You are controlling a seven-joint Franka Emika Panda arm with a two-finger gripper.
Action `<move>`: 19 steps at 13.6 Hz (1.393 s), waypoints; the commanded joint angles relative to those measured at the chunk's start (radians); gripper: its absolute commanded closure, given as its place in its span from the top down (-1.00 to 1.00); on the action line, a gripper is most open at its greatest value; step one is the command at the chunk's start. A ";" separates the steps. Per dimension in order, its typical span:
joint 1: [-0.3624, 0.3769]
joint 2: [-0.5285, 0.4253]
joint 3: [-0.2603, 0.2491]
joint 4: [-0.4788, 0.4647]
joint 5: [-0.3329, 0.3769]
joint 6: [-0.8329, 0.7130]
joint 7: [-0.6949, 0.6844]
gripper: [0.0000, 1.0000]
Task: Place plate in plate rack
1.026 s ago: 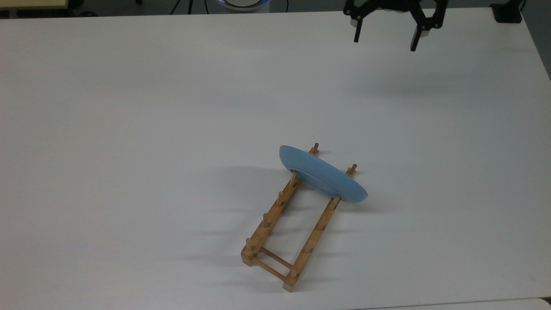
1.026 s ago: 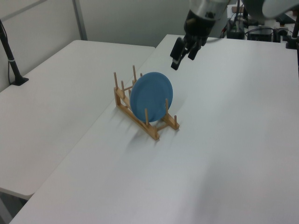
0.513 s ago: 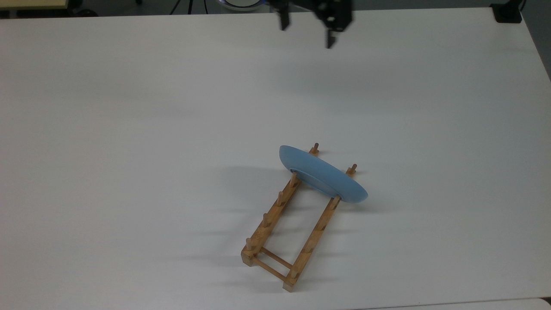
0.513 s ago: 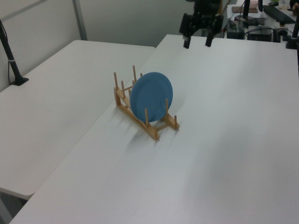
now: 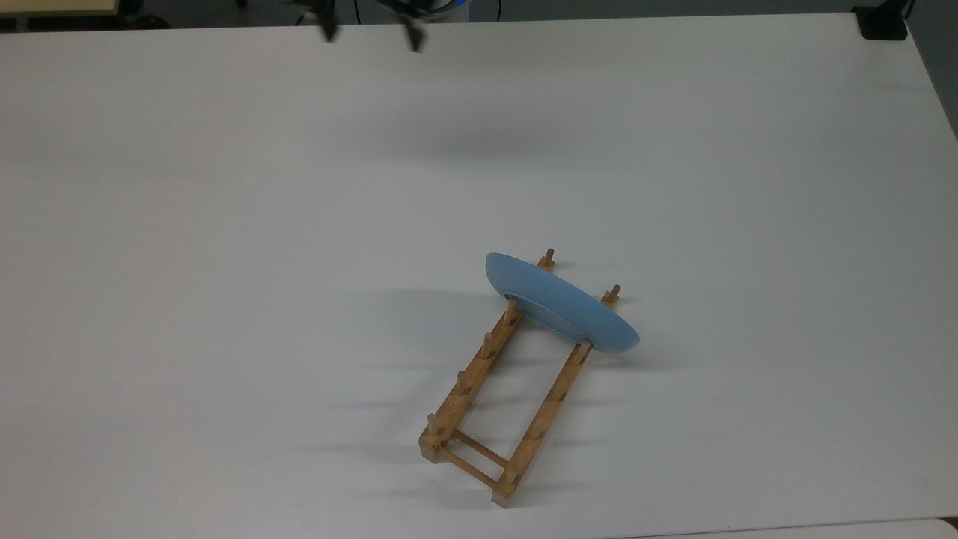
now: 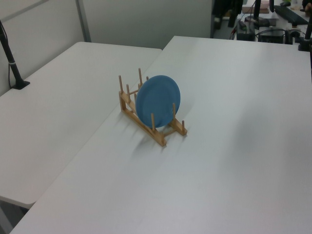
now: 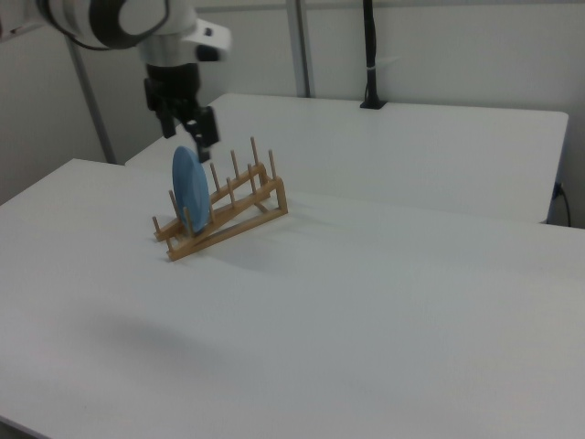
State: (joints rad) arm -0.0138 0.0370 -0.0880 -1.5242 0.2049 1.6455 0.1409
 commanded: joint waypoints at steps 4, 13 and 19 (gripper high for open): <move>-0.009 -0.043 -0.026 -0.019 -0.079 -0.026 -0.241 1.00; -0.006 -0.040 -0.026 -0.027 -0.101 -0.024 -0.308 1.00; -0.006 -0.038 -0.026 -0.027 -0.099 -0.019 -0.314 1.00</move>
State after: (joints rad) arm -0.0297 0.0153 -0.1071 -1.5321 0.1166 1.6393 -0.1518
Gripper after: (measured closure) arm 0.000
